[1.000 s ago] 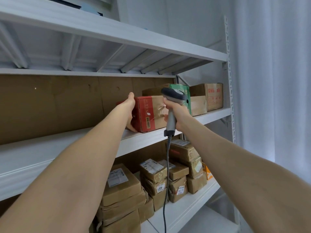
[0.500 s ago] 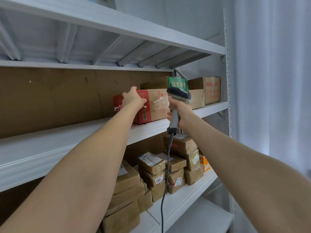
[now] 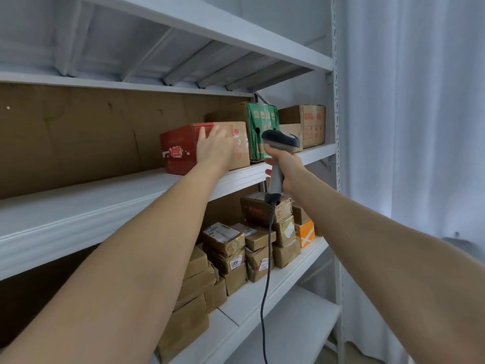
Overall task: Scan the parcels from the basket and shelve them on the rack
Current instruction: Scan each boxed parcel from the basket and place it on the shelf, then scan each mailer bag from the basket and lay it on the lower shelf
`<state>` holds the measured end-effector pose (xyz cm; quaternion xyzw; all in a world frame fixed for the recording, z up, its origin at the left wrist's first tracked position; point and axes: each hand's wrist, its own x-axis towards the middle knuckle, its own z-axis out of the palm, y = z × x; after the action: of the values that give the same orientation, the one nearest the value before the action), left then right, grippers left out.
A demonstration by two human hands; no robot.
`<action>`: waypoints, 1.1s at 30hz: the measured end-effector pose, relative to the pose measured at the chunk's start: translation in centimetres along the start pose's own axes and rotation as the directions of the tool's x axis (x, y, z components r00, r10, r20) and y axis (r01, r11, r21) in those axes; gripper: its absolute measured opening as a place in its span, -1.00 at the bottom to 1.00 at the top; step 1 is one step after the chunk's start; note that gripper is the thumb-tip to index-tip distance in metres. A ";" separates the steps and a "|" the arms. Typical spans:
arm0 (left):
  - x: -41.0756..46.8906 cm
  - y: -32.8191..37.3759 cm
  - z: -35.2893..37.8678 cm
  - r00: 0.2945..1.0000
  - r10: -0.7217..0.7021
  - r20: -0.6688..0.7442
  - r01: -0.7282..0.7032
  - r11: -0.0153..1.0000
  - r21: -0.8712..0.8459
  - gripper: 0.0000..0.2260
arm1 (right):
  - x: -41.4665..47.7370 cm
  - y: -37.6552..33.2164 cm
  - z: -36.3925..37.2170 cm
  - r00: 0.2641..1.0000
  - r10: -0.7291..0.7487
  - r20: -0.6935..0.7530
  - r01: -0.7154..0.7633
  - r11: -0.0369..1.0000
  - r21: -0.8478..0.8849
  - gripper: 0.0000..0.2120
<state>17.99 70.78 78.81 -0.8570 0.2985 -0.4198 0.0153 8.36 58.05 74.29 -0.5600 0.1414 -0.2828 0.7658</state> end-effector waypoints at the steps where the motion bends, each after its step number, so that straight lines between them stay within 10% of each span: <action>1: -0.1 0.3 0.3 0.999 0.002 0.041 -0.002 1.000 0.002 -0.51 | -0.1 0.1 -0.3 1.000 -0.003 -0.011 0.003 1.000 0.002 -0.61; 33: -4.2 23.7 1.1 0.940 0.210 0.269 -0.020 0.822 -0.570 -0.53 | -8.7 2.7 -20.2 0.925 0.049 -0.376 -0.003 0.993 0.121 -0.86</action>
<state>5.02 53.29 68.60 -0.8603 0.4533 -0.1677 -0.1620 -8.68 48.09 64.20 -0.4466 0.2769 -0.3832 0.7596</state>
